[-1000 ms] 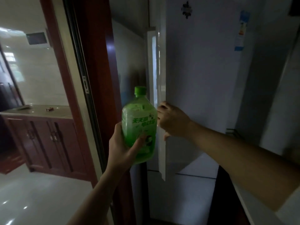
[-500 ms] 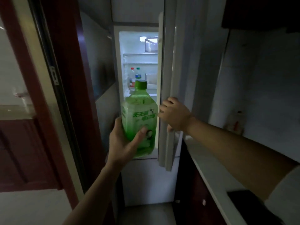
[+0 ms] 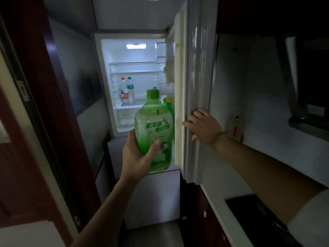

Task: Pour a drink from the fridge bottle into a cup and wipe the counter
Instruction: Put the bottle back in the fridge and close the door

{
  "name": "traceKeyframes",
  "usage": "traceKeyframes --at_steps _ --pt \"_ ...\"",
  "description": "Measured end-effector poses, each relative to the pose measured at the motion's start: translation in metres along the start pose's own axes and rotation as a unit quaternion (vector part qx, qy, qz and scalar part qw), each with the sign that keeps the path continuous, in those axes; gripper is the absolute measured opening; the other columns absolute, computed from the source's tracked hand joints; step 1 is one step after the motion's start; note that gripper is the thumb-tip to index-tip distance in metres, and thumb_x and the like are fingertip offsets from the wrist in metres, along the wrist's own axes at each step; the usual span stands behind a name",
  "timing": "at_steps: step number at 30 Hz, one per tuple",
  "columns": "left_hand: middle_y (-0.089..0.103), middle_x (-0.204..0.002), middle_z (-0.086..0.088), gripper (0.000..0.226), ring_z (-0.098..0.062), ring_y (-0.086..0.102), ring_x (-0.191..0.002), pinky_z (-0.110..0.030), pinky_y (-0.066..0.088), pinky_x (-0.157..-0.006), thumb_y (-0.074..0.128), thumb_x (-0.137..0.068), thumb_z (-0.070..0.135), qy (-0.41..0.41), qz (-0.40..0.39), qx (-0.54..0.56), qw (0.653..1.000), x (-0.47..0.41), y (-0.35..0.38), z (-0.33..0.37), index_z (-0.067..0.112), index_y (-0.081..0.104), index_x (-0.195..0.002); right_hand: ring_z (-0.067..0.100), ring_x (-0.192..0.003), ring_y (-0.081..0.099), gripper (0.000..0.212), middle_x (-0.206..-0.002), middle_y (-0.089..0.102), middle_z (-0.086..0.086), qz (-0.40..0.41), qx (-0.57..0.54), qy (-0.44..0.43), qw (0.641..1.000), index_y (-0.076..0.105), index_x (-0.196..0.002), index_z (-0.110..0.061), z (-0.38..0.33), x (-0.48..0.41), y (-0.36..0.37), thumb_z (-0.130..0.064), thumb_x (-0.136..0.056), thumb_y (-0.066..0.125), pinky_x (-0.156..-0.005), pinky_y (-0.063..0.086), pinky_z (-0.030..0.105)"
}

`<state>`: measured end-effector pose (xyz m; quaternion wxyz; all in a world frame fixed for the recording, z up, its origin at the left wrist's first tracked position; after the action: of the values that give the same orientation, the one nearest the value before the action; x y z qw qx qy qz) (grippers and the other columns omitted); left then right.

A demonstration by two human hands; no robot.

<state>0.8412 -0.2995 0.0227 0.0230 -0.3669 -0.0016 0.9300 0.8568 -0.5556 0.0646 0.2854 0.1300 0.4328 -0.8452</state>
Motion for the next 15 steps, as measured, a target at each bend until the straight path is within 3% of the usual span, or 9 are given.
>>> traceKeyframes --at_steps 4,10,15 --pt "0.072 -0.099 0.006 0.052 -0.009 0.071 -0.089 -0.029 0.059 -0.068 0.072 -0.074 0.05 0.005 -0.004 -0.002 1.0 -0.001 0.043 0.004 0.019 0.056 -0.112 0.028 -0.093 0.056 0.078 -0.093 0.063 0.004 0.02 -0.014 -0.002 1.0 0.068 -0.11 -0.019 0.044 0.032 0.017 -0.04 -0.039 0.094 -0.095 0.044 0.041" --pt "0.073 -0.099 0.005 0.052 -0.011 0.072 -0.089 -0.024 0.057 -0.065 0.073 -0.074 0.045 0.004 -0.007 0.025 1.0 0.0 0.096 0.01 0.015 0.055 -0.112 0.022 -0.094 0.046 0.079 -0.094 0.062 0.001 0.026 -0.048 -0.008 0.998 0.067 -0.115 -0.021 0.106 0.069 0.052 -0.041 -0.043 0.093 -0.093 0.03 0.038" --pt "0.073 -0.099 0.005 0.051 -0.014 0.072 -0.089 -0.033 0.059 -0.067 0.072 -0.075 0.046 -0.012 0.002 0.035 0.999 0.0 0.129 0.012 0.013 0.054 -0.111 0.027 -0.096 0.055 0.074 -0.101 0.064 0.004 0.032 -0.092 -0.007 0.995 0.067 -0.12 -0.017 0.138 0.09 0.069 -0.034 -0.052 0.092 -0.094 0.04 0.04"
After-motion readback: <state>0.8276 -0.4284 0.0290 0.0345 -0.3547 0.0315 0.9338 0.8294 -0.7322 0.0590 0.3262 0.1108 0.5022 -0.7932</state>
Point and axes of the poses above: each hand's wrist, its own x-axis away from the middle knuckle, its own y-axis out of the palm, z = x × y, the point moved 2 cm from there along -x, towards the middle knuckle
